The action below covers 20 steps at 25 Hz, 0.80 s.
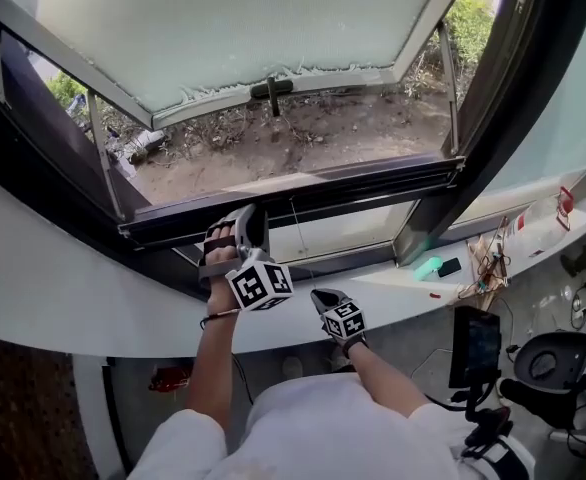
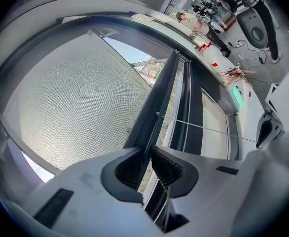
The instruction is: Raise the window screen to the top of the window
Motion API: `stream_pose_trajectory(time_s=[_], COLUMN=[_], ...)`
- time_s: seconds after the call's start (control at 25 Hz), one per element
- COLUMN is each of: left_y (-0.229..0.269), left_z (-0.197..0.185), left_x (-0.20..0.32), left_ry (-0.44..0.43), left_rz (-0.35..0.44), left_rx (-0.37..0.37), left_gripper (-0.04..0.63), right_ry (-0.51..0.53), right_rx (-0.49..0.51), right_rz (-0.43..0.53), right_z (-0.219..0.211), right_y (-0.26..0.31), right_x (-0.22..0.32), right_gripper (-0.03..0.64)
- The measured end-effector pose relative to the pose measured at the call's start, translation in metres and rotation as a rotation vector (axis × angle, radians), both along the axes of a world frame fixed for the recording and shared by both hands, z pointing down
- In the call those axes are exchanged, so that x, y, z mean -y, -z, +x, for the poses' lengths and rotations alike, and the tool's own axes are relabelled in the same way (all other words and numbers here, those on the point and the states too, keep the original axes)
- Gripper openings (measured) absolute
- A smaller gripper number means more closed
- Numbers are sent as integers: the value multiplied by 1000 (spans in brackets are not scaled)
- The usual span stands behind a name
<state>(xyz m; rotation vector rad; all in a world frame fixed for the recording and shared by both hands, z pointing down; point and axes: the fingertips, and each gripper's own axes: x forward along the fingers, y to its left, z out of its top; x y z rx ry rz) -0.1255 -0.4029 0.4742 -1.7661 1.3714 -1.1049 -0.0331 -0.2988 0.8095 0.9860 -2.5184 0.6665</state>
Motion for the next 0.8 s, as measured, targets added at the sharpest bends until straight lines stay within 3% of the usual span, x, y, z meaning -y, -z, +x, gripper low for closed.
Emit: stream_pose_trajectory(time_s=[0.8], left_y=[20], left_z=[0], left_x=[-1], left_ry=[-1], left_rz=[55], left_rx=[5], left_gripper=[52], right_ry=[-16], right_rx=[4], right_rz=[35], right_z=[-1], right_y=[16], right_x=[7], right_gripper=[2])
